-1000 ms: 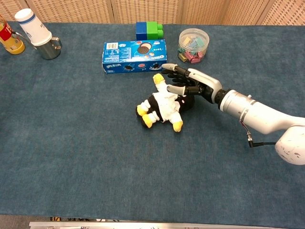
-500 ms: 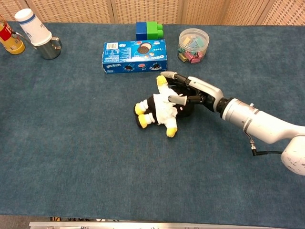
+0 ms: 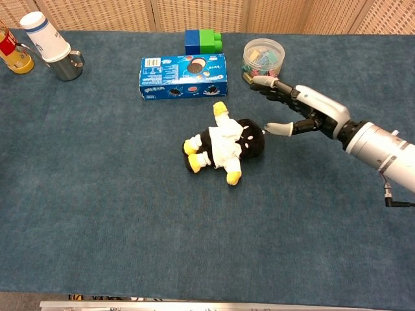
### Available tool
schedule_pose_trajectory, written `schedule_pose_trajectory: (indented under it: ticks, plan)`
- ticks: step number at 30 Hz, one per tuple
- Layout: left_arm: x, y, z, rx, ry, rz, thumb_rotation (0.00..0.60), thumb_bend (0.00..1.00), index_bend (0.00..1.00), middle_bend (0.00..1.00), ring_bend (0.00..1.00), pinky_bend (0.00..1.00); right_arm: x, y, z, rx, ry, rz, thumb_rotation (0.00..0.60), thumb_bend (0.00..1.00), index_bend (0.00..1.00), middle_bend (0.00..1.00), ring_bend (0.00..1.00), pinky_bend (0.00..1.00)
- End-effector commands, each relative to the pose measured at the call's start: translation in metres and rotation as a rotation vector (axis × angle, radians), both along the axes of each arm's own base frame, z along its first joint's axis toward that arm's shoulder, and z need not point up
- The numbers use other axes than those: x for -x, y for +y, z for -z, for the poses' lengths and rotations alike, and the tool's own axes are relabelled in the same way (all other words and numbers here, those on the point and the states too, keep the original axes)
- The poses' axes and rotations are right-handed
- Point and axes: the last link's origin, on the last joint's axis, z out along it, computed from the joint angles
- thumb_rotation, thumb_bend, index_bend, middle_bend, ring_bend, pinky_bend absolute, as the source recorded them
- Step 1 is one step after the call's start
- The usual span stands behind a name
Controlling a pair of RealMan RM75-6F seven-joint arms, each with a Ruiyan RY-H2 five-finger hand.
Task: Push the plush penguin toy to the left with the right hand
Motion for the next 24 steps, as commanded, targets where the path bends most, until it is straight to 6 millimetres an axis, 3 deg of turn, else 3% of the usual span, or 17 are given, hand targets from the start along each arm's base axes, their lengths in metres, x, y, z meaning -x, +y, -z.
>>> schedule_pose_trajectory:
  ticks: [1, 7, 14, 24]
  plan:
    - [-0.002, 0.001, 0.002, 0.005, -0.001, 0.007, 0.6, 0.34, 0.26, 0.27, 0.22, 0.14, 0.019, 0.008, -0.047, 0.197, 0.205, -0.069, 0.491, 0.0, 0.02, 0.08, 0.0, 0.0]
    - [-0.006, 0.004, 0.003, -0.002, 0.003, 0.026, 0.6, 0.34, 0.26, 0.27, 0.22, 0.14, 0.04, 0.022, -0.104, 0.419, 0.494, -0.11, 0.599, 0.0, 0.02, 0.08, 0.0, 0.0]
    - [-0.011, 0.006, 0.005, -0.009, 0.014, 0.051, 0.6, 0.34, 0.26, 0.27, 0.22, 0.14, 0.058, 0.055, -0.159, 0.584, 0.711, -0.049, 0.6, 0.0, 0.02, 0.07, 0.0, 0.0]
    - [-0.022, 0.01, 0.007, -0.01, 0.014, 0.095, 0.6, 0.34, 0.26, 0.27, 0.22, 0.14, 0.083, 0.107, -0.19, 0.649, 0.763, 0.072, 0.6, 0.0, 0.01, 0.08, 0.0, 0.0]
